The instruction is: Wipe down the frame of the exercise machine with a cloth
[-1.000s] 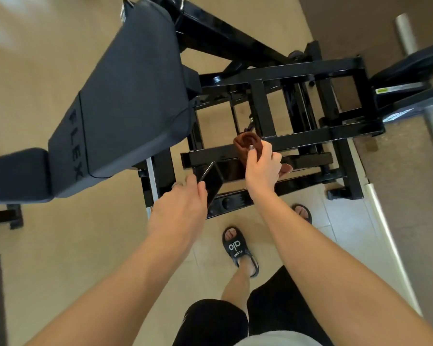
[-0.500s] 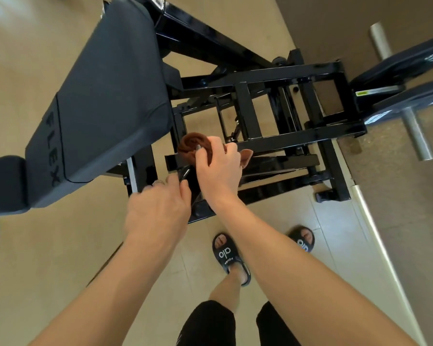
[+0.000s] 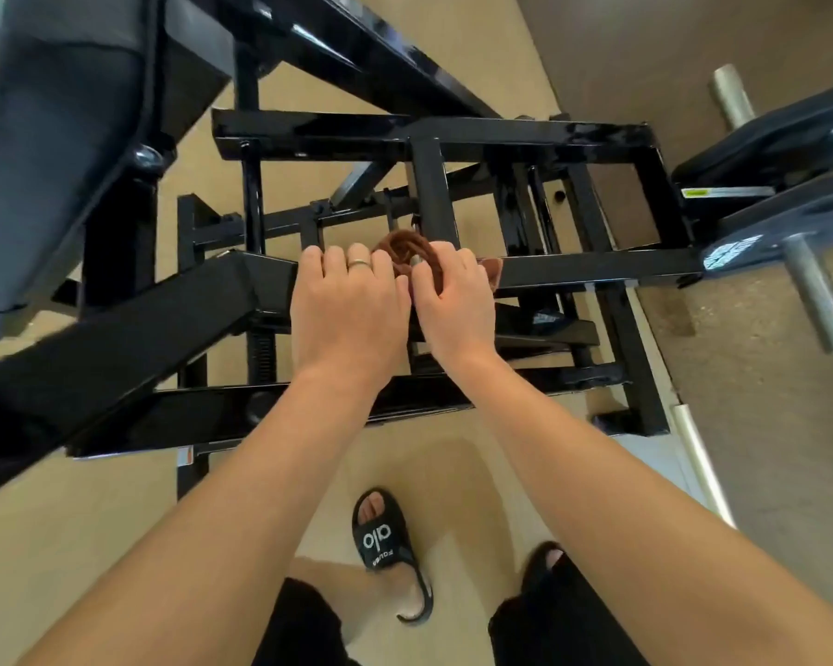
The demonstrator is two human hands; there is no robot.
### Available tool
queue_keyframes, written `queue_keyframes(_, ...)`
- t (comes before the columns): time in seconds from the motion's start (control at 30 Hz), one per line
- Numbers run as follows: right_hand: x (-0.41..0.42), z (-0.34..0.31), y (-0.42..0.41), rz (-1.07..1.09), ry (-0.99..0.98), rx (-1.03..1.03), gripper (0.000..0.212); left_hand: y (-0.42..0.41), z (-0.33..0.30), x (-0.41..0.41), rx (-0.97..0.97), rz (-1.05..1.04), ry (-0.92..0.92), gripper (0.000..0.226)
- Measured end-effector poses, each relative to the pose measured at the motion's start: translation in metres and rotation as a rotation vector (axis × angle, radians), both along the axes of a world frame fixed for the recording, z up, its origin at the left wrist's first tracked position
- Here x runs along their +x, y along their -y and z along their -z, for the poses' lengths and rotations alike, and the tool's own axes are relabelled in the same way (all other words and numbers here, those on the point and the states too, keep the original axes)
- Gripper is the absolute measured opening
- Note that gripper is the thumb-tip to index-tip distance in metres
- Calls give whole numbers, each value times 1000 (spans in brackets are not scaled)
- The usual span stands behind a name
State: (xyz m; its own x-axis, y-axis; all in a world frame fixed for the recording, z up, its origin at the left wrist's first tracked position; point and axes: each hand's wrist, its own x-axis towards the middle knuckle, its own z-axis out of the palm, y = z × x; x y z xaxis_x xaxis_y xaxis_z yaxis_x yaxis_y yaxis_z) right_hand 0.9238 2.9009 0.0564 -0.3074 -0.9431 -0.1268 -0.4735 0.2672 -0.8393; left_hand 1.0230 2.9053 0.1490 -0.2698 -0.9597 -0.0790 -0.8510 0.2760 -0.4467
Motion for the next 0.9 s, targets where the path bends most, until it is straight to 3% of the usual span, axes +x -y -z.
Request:
queue_keyframes(0.17, -52, 65, -6, 13, -25, -51, 36, 5, 35, -10, -227, 35, -77, 46)
queue_keyframes(0.3, -79, 104, -11, 35, -17, -135, 36, -1, 73, -39, -253, 134, -143, 37)
queue_keyframes(0.4, -92, 122, -15, 24, 28, -260, 33, -9, 113, -65, -256, 215, -96, 33)
queue_keyframes(0.57, -109, 154, -20, 3, 118, -422, 33, -1, 138, -67, -486, 228, -104, 37)
queue_keyframes(0.77, -147, 203, -32, 72, 77, -375, 57, -7, 150, -78, -552, 151, -141, 51)
queue_keyframes(0.9, -166, 220, -44, 62, 32, -379, 50, -5, 152, -80, -585, 126, -152, 56)
